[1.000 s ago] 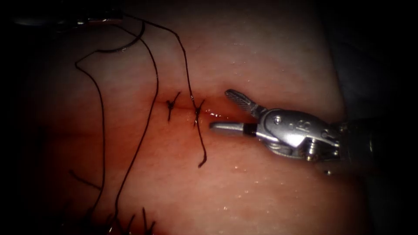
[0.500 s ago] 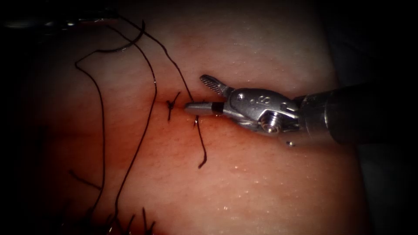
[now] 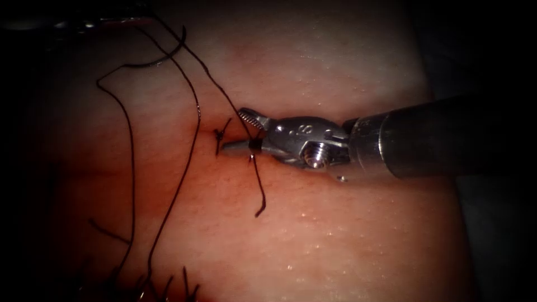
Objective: Wound Closure
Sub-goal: Cut the suture with the right jaws.
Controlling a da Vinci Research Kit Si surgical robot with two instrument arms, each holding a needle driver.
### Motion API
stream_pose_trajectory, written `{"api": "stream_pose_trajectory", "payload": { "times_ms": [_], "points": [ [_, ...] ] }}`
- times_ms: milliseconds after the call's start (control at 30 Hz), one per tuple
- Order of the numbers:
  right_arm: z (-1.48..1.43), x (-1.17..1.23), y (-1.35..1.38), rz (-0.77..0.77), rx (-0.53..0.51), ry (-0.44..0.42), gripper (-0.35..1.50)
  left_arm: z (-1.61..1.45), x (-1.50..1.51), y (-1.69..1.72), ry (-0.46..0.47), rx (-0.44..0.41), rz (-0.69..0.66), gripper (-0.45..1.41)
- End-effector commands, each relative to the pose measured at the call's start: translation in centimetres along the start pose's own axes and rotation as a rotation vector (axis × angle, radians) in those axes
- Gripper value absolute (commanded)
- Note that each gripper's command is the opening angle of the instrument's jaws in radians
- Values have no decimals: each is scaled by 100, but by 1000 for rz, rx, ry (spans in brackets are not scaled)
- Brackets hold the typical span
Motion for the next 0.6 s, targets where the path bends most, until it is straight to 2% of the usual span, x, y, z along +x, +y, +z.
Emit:
{"api": "stream_pose_trajectory", "payload": {
  "times_ms": [33, 600],
  "points": [
    [12, -1, -3, -9, -5, 10, 140, 7, 0, -2, 6, -1, 1, -45],
    [34, 5, -3, -10, -41, 67, 135, 7, 14, 6, 28, 5, 21, -45]
  ]
}}
